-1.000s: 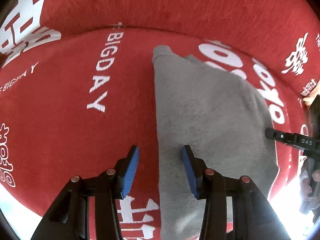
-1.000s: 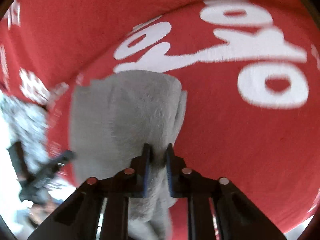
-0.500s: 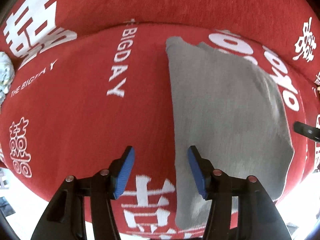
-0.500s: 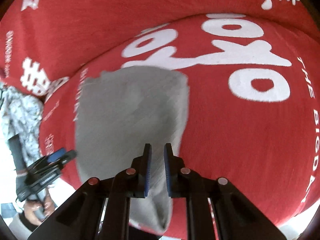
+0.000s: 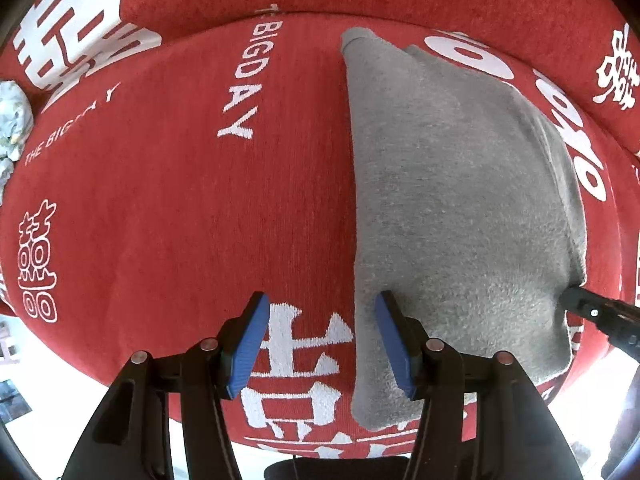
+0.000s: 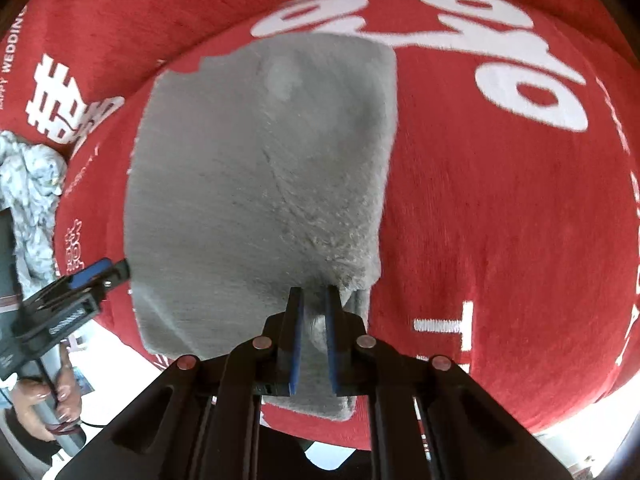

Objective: Fold small clothes
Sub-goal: 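Lay the sweater edge back down and straighten it with both grippers, then open both grippers and withdraw from the folded sweater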

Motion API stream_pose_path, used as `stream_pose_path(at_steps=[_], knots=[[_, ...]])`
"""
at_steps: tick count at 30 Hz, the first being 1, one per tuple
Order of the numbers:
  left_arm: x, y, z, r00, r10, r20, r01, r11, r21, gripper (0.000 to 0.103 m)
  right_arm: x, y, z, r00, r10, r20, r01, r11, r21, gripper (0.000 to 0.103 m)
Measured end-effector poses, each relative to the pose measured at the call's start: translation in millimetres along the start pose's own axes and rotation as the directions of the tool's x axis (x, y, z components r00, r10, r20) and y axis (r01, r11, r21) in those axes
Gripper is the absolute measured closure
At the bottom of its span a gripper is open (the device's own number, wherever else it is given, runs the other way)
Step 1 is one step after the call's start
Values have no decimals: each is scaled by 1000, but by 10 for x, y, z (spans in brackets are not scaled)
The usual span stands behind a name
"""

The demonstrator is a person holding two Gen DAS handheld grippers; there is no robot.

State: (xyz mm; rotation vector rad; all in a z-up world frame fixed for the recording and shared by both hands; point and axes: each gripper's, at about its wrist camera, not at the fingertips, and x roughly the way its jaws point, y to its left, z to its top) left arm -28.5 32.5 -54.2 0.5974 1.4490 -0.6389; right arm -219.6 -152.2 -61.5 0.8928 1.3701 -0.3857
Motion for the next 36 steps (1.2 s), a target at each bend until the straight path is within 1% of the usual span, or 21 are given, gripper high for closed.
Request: stream_pose_path(at_steps=[4,6,8,10,14,18,20,22,23,24,25,26,27,28,30,32,34,35,36], knots=[[-8,-9,-3,1000,8,-2,-8,1000,9,46,14,26,-36,1000,-18,0,18,1000,-11,95],[-3,-7,-1,1000,8,-5,-8,1000,6,46,30,-7,-68,999,-28,-19,28,1000,-2,92],[0,-4,-1,1000,6,-9,-6,1000,0,46,40,-90,-101,1000,2,-26,-1,999,40,92],[-3,-3,2,1000,6,-9,-6,1000,0,46,2,-130,-117,1000,16,-22,-15,998,63,92],[-10,-2,4,1000,9,-11,-9,1000,3,46,-41,-99,-144,1000,-2,-25,3,999,54,92],[-57,4,-2,1000,10,-29,-10,1000,-3,46,-111,-109,-181,999,-17,-34,20,997,73,90],[-114,-7,-22,999,2,-40,-2,1000,-2,46,-172,-120,-193,999,-10,-36,14,995,99,90],[-216,-36,-51,999,-8,-32,8,1000,6,46,-274,-96,-200,1000,2,-25,1,993,114,89],[-282,-61,-66,1000,-5,-24,5,1000,15,46,-341,-67,-201,1000,-2,-17,4,993,114,84],[-327,-80,-75,1000,2,-19,-2,1000,21,39,-409,-35,-204,1000,-10,-9,11,994,112,70],[-386,-101,-83,1000,13,-16,-13,1000,25,29,-481,14,-197,1000,-19,4,18,994,110,61],[-435,-113,-89,1000,18,-8,-18,1000,23,9,-535,45,-192,1000,-21,14,20,994,109,45],[-501,-119,-95,1000,21,7,-21,1000,19,3,-600,90,-192,999,-22,26,19,994,108,38],[-573,-127,-101,999,25,26,-25,1000,15,3,-653,131,-181,999,-30,35,26,994,105,36],[-658,-134,-100,999,22,32,-22,1000,12,3,-756,215,-159,996,-71,49,66,994,89,24],[-721,-130,-97,999,17,30,-17,1000,1,3,-829,296,-140,992,-113,63,109,991,73,22],[-780,-136,-92,999,22,31,-22,1000,-5,3,-881,357,-131,987,-144,73,139,988,65,18],[-806,-139,-92,999,28,33,-28,1000,-5,3,-911,387,-128,984,-159,80,154,986,62,12],[-825,-144,-98,999,34,34,-34,999,-3,3,-925,401,-110,982,-171,84,166,984,60,2]])
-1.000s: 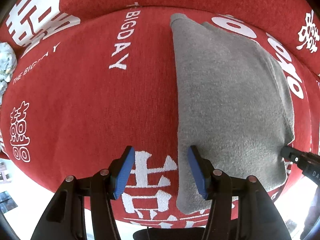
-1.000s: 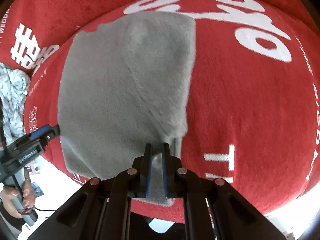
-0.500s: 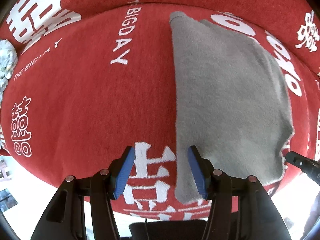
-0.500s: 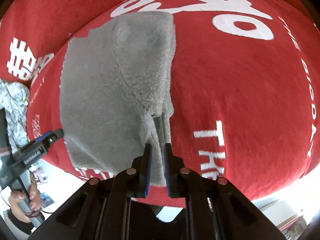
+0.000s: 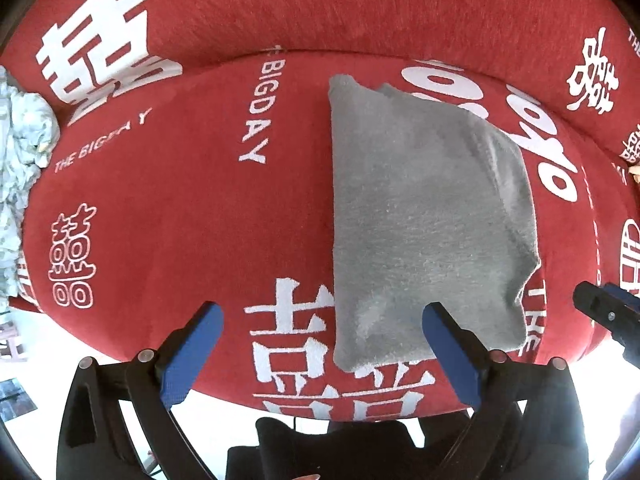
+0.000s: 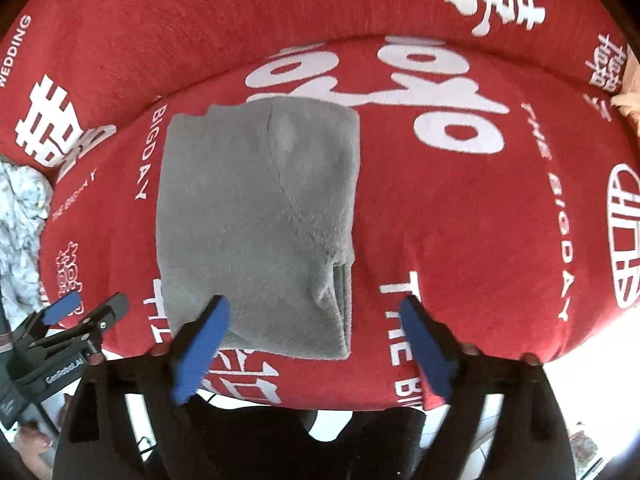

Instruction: Fold small clothes

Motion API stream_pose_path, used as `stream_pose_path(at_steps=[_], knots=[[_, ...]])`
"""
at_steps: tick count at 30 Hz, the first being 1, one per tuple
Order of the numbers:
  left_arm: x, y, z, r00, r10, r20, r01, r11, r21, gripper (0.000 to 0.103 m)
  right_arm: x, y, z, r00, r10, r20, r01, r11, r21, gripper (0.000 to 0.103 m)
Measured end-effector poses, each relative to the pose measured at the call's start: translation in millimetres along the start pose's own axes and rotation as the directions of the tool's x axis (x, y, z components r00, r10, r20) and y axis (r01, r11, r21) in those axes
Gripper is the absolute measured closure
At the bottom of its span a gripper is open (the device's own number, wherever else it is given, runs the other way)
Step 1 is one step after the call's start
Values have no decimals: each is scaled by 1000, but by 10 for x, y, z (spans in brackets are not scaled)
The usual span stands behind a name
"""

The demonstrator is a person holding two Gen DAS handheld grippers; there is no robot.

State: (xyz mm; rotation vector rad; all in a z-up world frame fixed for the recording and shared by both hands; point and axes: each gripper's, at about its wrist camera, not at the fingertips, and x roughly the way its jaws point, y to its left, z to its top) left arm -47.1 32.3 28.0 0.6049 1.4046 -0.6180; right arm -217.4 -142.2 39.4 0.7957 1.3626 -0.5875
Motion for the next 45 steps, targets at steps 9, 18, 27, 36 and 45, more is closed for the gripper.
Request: stream_pose_path(at_steps=[9,18,27,36,45], knots=[[-153,8,-34,999,34,-13,-34,999,16,3,-120,56,-36,999,-43,19,43,999,15,0],[-251,31,-46,998,62,-23,-62,998,8,3,-227,117,-30,998,-59,24,59,998,11,0],[-355,46,-45,998,55,-21,-56,998,-5,3,-322,167,-14,997,-67,37,67,998,0,0],[-421,30,-22,998,62,-17,-62,998,-2,3,-384,207,9,997,-67,45,67,998,-1,0],[-452,29,-24,998,60,-19,-60,998,-3,3,-405,218,-6,996,-71,52,71,997,3,0]])
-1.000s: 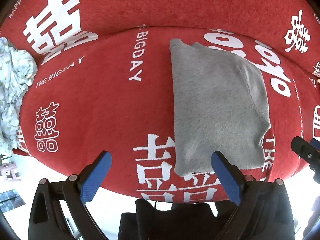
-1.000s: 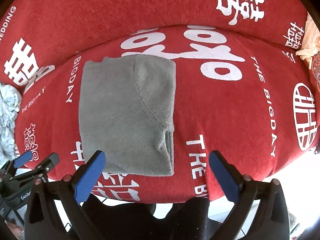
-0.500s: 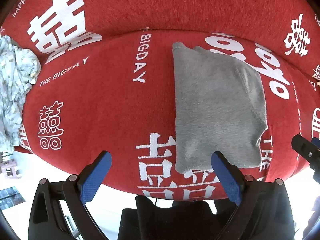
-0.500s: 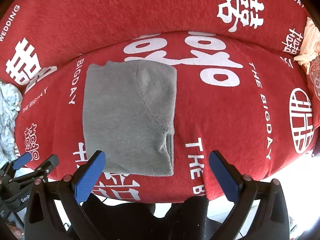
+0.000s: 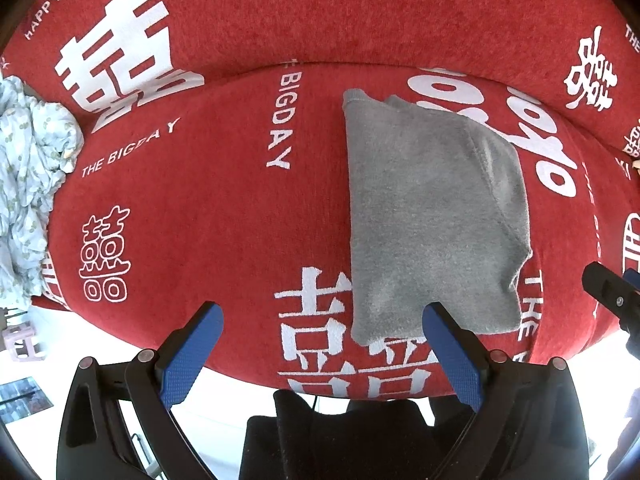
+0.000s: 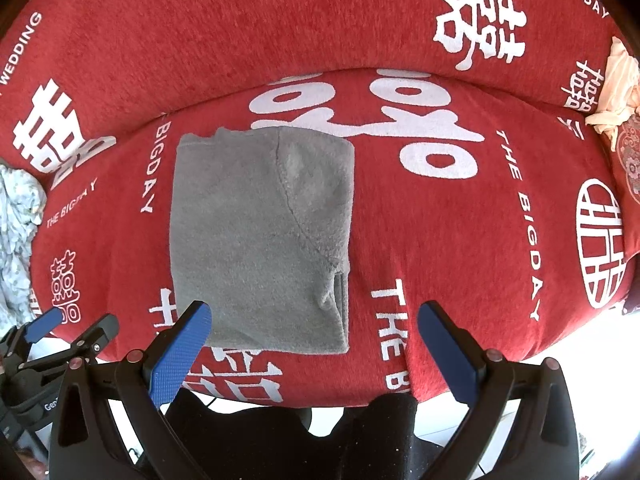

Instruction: Fold small clothes

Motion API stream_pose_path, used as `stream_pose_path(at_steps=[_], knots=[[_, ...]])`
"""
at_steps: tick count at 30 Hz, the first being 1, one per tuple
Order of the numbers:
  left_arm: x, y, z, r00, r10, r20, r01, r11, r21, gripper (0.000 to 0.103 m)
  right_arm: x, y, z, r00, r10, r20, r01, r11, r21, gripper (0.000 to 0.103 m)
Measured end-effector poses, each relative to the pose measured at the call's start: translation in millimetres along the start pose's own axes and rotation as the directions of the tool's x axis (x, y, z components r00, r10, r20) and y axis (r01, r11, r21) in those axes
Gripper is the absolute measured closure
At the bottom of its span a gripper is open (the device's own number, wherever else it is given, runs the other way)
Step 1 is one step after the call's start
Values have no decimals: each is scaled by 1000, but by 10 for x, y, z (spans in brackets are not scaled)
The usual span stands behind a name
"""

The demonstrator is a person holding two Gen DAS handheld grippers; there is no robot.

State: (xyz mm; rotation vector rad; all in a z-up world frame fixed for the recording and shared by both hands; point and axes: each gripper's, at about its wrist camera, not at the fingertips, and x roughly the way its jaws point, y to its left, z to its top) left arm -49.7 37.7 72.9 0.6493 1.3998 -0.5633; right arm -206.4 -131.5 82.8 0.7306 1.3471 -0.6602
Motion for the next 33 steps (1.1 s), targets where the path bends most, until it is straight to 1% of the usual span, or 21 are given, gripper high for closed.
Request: stream_pose_path(at_steps=[33], knots=[[9,-4,44,1000,-1,5,1,1000,1,3,-19,48,59,1000,-15,8,15,1000,-27,0]])
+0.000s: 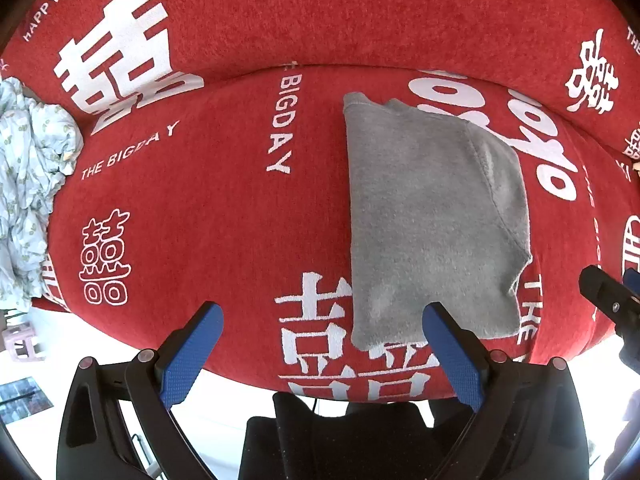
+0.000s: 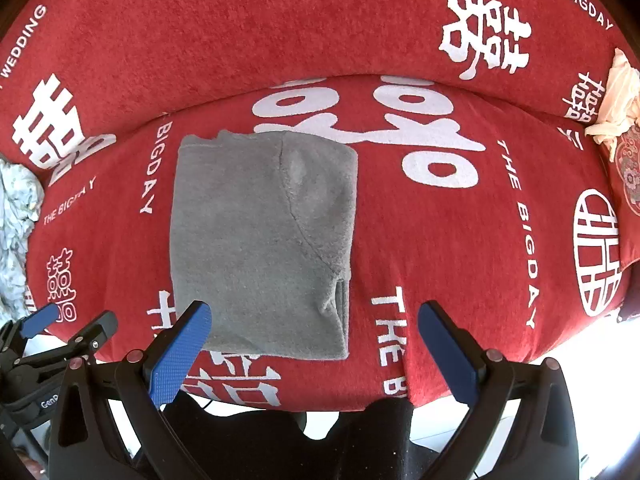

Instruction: Fold small clothes

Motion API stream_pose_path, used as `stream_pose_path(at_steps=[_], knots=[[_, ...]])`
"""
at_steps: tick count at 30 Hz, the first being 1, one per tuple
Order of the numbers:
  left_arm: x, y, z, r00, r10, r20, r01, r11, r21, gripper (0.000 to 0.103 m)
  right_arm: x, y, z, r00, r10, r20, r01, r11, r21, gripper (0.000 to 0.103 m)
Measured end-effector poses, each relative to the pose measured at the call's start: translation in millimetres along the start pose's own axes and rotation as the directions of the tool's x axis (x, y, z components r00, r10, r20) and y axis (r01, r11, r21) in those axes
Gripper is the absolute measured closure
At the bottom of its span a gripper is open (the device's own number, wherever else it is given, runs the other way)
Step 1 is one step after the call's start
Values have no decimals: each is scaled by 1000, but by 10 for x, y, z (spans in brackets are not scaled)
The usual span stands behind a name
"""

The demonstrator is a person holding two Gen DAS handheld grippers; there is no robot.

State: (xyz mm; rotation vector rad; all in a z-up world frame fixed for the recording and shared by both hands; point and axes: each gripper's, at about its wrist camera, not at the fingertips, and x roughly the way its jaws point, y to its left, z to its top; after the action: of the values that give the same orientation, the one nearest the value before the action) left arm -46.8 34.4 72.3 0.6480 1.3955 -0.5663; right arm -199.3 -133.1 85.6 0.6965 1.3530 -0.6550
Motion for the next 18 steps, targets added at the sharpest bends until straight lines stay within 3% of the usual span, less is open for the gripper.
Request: stream_pose_path(at_steps=[18], knots=[[-10,-46,29,1000,16,9,-16,1000,1,3,-1,10,43,1000,-1,0,1,1000,-11,0]])
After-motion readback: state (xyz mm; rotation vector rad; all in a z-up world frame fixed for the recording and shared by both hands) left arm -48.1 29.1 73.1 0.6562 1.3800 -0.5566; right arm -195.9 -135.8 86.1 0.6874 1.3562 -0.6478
